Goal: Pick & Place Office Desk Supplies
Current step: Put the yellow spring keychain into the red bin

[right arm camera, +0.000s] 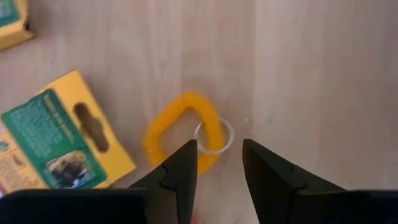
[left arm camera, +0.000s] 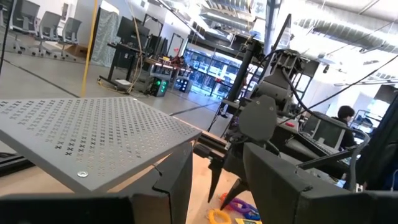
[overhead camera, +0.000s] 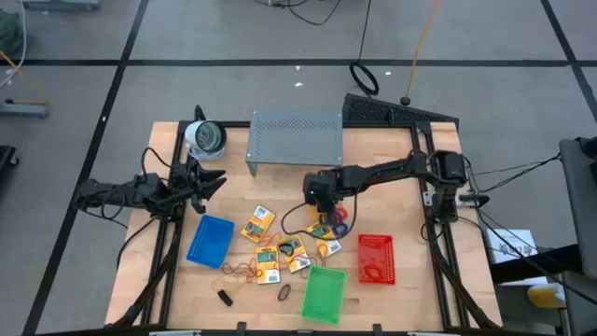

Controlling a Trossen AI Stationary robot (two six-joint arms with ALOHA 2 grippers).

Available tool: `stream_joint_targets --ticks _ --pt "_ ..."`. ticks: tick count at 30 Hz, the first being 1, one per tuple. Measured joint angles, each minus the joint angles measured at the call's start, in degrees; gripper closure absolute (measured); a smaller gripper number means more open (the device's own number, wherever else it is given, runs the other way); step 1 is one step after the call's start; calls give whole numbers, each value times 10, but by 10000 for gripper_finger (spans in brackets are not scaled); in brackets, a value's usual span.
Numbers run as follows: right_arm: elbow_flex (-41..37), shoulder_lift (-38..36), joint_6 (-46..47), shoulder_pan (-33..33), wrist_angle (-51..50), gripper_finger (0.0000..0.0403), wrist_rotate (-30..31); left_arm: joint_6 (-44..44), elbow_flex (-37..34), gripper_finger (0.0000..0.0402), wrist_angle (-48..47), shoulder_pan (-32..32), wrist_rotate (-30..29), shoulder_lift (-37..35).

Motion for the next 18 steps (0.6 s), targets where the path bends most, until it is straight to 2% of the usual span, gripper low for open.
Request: stream_joint_targets --ticks 6,11,18 --pt "0 0 12 -16 -5 280 -8 -3 0 250 0 0 0 0" --pt "0 0 24 -22 3 275 -75 -3 0 250 0 0 0 0" --pt "0 0 27 -23 3 275 -74 -4 0 250 2 0 1 0"
